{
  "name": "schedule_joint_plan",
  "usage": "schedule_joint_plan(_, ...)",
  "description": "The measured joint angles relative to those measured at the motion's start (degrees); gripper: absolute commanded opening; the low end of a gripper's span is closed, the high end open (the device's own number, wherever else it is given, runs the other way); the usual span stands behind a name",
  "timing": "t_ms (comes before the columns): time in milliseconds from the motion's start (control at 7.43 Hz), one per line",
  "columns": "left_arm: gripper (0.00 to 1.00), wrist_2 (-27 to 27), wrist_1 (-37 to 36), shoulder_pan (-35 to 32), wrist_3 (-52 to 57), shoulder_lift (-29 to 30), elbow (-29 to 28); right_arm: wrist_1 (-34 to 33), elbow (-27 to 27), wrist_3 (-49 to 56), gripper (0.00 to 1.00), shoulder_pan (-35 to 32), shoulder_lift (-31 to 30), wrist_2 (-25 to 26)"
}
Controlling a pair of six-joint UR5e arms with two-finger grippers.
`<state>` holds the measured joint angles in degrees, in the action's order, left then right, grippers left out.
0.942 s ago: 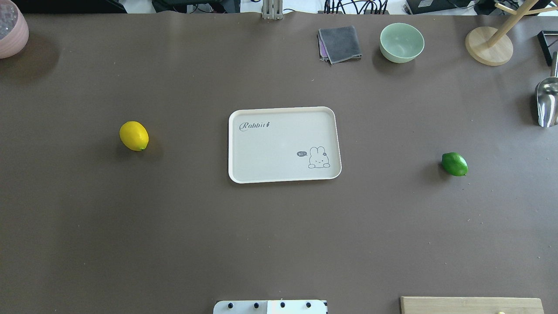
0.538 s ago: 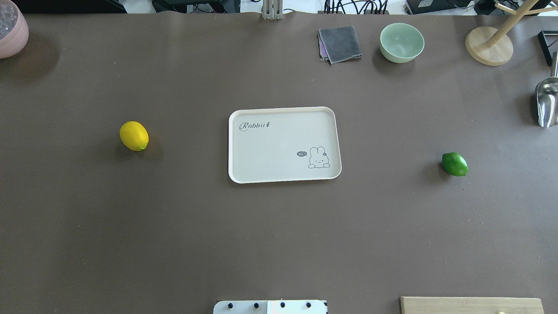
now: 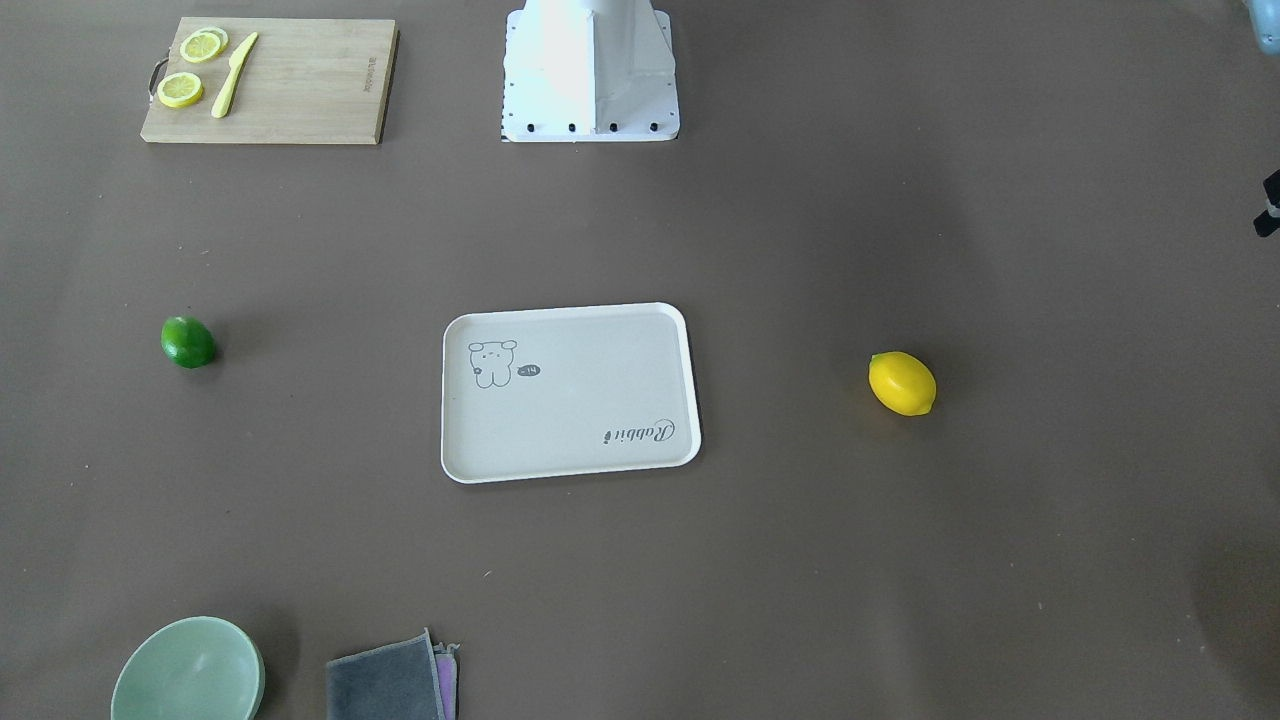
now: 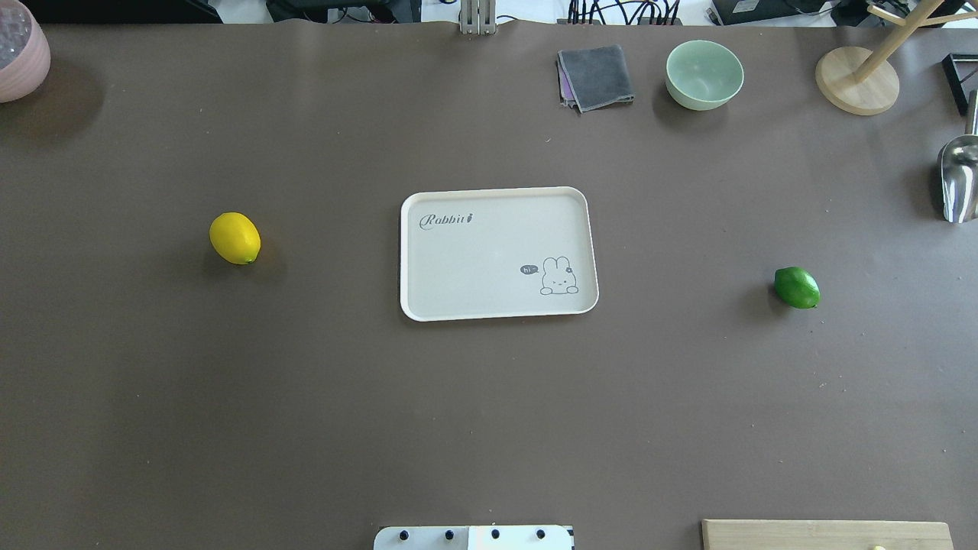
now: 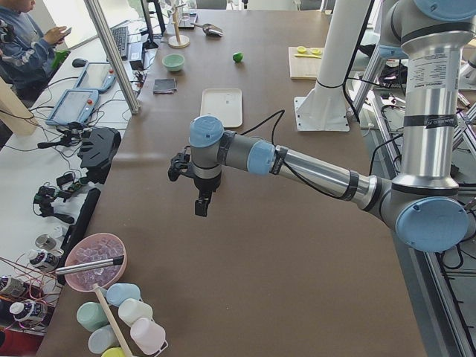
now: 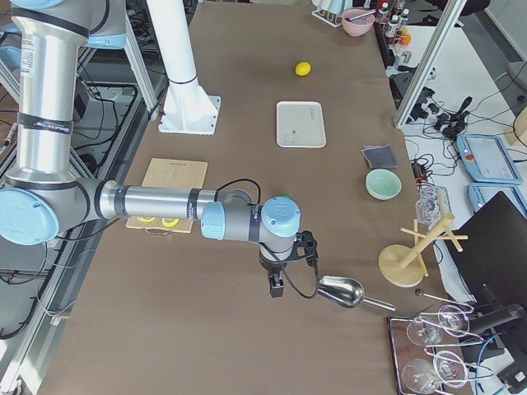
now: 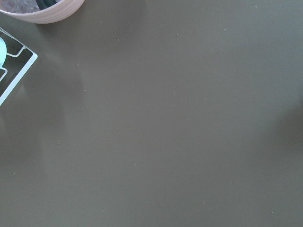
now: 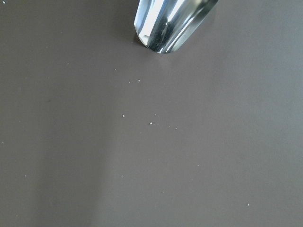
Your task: Place all lemons on tray
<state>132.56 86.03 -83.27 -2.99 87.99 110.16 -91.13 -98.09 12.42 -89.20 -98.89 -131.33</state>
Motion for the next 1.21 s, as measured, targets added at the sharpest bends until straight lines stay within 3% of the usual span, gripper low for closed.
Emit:
schedule_joint_plan(673,0.98,0.5,0.0,0.2,-1.7,-0.1,0.4,0.3,-0.9,0.0,1.0,0.0,-0.3,-0.5)
schedule_joint_plan(1212,0.98,3.5,5.3,1.3,-15.1,0.2,1.1,3.2,-1.4,-2.4,1.0,0.3,-0.2,-4.9)
